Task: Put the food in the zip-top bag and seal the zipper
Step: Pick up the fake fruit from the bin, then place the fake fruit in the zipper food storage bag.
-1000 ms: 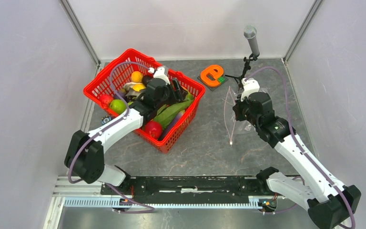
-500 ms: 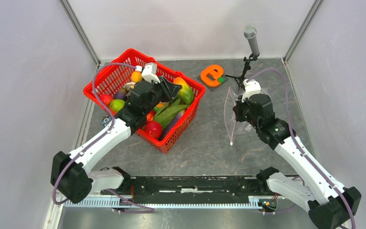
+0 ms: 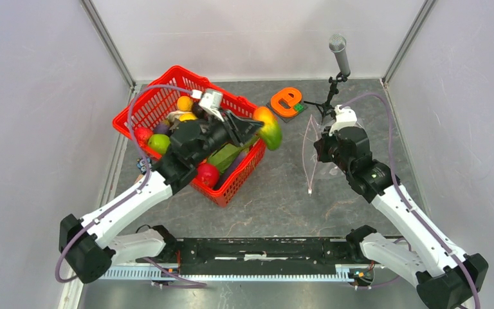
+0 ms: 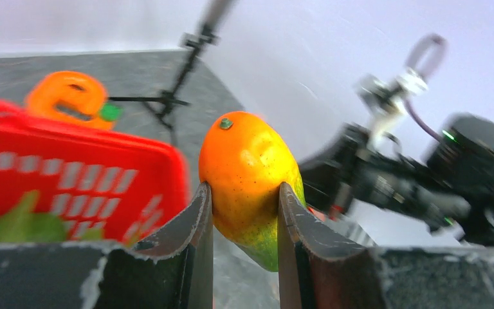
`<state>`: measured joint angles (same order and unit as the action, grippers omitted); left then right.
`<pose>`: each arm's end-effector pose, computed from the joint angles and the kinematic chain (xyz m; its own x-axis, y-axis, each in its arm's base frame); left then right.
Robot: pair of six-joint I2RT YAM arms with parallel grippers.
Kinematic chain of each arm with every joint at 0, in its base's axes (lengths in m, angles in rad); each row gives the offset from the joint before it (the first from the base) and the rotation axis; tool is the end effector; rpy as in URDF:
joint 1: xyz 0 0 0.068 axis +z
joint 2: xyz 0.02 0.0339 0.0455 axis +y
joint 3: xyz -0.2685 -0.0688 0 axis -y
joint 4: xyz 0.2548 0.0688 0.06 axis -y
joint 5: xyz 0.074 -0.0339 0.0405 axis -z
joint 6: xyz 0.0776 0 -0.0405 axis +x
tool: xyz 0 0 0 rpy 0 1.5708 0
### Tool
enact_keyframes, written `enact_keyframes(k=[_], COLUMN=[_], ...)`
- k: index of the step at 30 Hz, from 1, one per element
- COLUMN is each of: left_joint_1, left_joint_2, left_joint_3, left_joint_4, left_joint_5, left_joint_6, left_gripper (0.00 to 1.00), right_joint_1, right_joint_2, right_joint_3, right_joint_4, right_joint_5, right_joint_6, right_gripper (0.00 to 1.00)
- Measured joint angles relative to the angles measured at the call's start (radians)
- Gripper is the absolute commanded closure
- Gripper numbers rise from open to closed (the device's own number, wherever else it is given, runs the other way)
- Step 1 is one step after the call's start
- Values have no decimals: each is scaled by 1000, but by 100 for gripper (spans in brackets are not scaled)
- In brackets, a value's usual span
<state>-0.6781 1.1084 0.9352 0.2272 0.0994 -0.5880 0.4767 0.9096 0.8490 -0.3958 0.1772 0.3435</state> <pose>0.2386 -0.2021 0.3772 -0.3541 -0.4235 -0.8338 0.6069 0.5743 -0.5494 0.2267 0.1017 0.3036 -0.4735 0.1286 -0.8714 -0.1610 0.9600 0.2292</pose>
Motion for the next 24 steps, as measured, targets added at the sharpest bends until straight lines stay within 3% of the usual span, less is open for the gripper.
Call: enact_keyframes(k=[6,16,24], left_joint_1=[-210,-343,-397], left_joint_2=[54,186,268], left_joint_3=[12,2,-7], left_joint_4=[91,288,377], left_joint_5=[29,-89,-278], left_joint_6=[119,252,355], left_gripper=[90,94,94], right_joint_1=[0,0,-1], right_joint_2=[3,-18,-63], right_joint_3=[0,34,53], right_joint_4=[10,11,-6], right_joint_5=[-3,-58,-68], right_joint_6=[53,108,135], right_gripper=[100,100,100])
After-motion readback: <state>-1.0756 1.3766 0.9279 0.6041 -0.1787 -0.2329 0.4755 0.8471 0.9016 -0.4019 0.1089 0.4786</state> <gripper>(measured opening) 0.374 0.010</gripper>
